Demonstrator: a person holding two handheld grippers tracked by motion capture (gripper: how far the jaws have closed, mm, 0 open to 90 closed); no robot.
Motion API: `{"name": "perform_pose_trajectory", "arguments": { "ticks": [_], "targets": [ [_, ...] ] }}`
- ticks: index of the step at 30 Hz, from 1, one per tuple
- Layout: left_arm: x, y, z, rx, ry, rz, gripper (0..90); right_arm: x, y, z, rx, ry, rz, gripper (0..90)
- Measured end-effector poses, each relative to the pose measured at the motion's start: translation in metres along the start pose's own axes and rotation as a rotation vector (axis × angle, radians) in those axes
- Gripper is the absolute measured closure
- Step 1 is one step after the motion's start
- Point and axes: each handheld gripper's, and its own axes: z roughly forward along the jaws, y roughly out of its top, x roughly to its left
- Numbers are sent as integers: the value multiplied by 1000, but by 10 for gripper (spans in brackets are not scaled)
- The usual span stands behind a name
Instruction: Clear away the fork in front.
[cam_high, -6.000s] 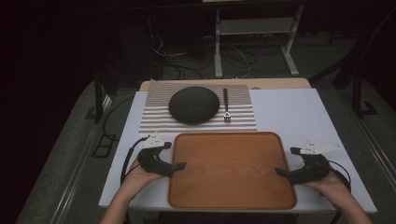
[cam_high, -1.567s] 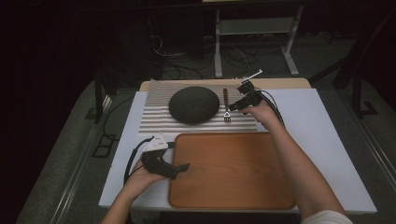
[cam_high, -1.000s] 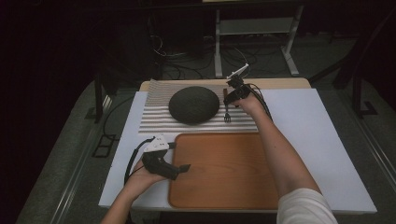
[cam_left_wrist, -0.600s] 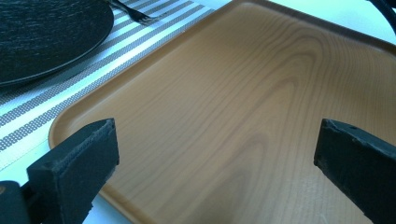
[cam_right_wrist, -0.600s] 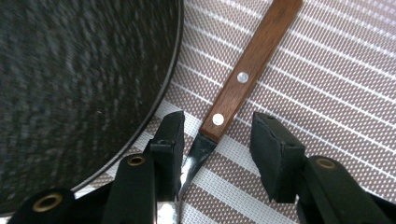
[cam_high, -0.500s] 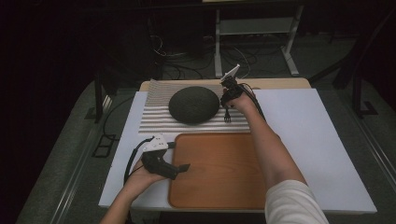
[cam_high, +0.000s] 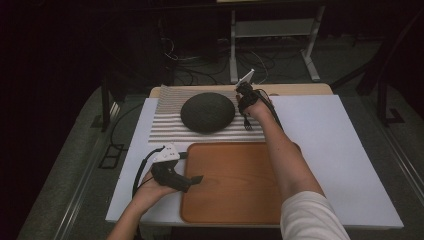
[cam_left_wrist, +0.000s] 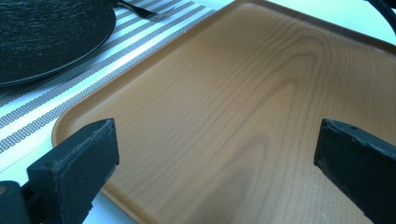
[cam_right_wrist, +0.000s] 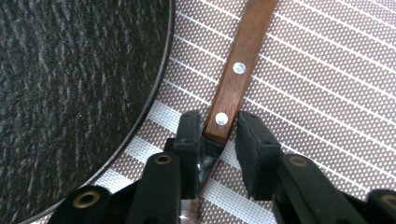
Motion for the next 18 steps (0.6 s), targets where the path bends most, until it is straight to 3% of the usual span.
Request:
{"name": "perform_pose_trajectory", "arguments": {
  "ticks": [9, 18],
  "targets": [
    [0, 0, 0, 1, -1, 0, 0, 1, -1, 0, 3, -20, -25, 768],
    [0, 0, -1, 2, 1, 0, 0, -3, -5, -4, 6, 3, -43, 772]
  ]
}}
